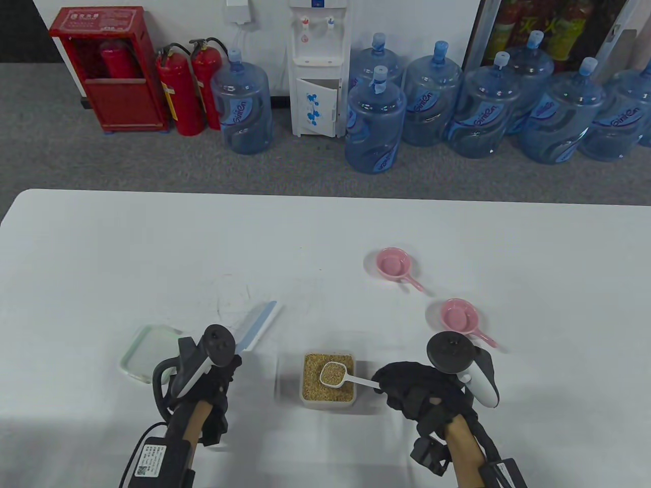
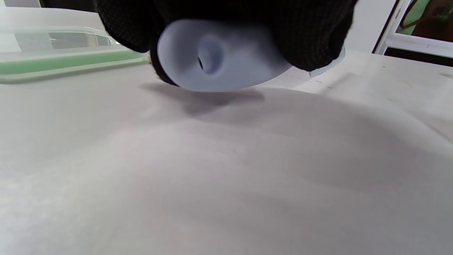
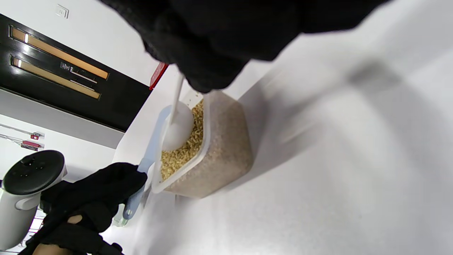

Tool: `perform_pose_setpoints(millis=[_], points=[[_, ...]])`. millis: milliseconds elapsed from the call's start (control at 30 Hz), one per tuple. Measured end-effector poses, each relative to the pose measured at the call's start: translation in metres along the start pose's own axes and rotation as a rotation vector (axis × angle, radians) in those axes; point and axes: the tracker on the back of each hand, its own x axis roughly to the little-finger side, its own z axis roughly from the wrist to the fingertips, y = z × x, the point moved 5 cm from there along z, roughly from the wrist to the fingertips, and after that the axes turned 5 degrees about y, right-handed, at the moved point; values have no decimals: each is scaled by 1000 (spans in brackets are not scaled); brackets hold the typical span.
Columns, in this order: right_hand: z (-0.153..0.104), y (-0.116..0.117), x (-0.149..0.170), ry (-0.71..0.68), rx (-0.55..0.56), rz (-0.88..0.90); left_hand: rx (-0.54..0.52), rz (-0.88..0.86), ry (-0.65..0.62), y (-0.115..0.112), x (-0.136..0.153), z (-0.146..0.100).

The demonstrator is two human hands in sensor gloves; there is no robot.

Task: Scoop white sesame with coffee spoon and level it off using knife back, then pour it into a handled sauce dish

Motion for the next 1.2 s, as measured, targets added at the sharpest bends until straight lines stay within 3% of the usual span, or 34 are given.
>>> perform_pose_setpoints(millis=[300, 567, 1200], points=[[-1, 0, -1, -5, 3, 3, 26, -23, 45, -7, 12, 7], [-1, 0, -2, -14, 6, 2, -62, 98, 65, -4, 5, 4], [-1, -4, 5, -22, 4, 88, -152, 271, 88, -2, -3, -2]])
